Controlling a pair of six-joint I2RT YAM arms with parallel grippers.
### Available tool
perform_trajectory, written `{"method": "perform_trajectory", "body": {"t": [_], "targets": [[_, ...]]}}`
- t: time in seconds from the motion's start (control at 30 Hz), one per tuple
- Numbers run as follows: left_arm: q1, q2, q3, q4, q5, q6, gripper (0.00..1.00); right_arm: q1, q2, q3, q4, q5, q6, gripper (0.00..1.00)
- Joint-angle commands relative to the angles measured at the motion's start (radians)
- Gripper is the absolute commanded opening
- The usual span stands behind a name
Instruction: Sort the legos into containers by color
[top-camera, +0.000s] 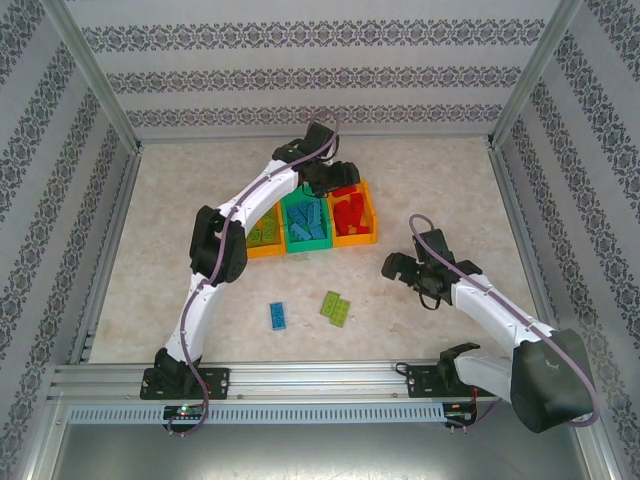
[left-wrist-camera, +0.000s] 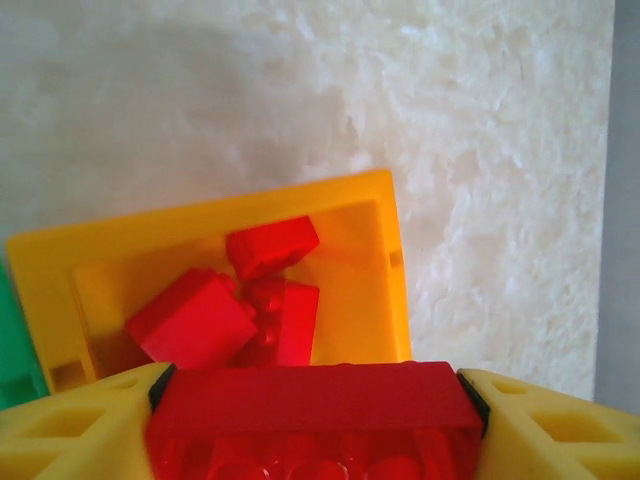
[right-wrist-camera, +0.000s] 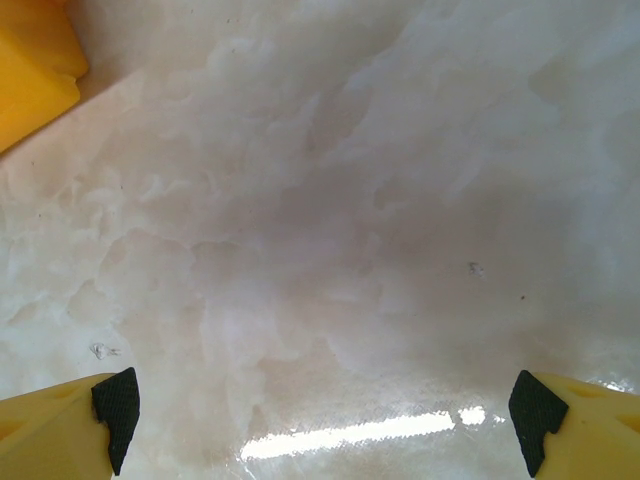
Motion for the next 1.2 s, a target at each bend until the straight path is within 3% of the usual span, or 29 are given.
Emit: {"method": "perform_trajectory", "body": {"t": [0.0,0.17,0.43,0.73,0.97,1.17], "targets": [[0.008,0.015,0.06,-0.011,0.066,-0.026,0.79,0.026,-0.005,-0.016,0.014,0.015,0.021,0.98],[0.007,-0.011,0.035,-0.022,0.079,-0.011,1.0,0.077,0.012,0.004,0.016,0.015,-0.011,0.98],[-0.002,-0.22,-0.152,-0.009,-0.011,0.075,1.0,0.235,0.034,0.061,-0.036,0.036,-0.062,0.98],[-0.001,-0.545,-0.6,0.1,-0.13,0.145,1.0,0.578,0.143,0.134,-0.079,0.145,0.19,0.98],[0.005,-0.701,-0.82,0.114,-0.201,0.163,0.99,0.659,0.24,0.143,-0.017,0.156,0.29,0.98],[0.007,-0.741,-0.885,0.108,-0.231,0.17,0.99,0.667,0.334,0.163,-0.017,0.14,0.296,0.94]]}}
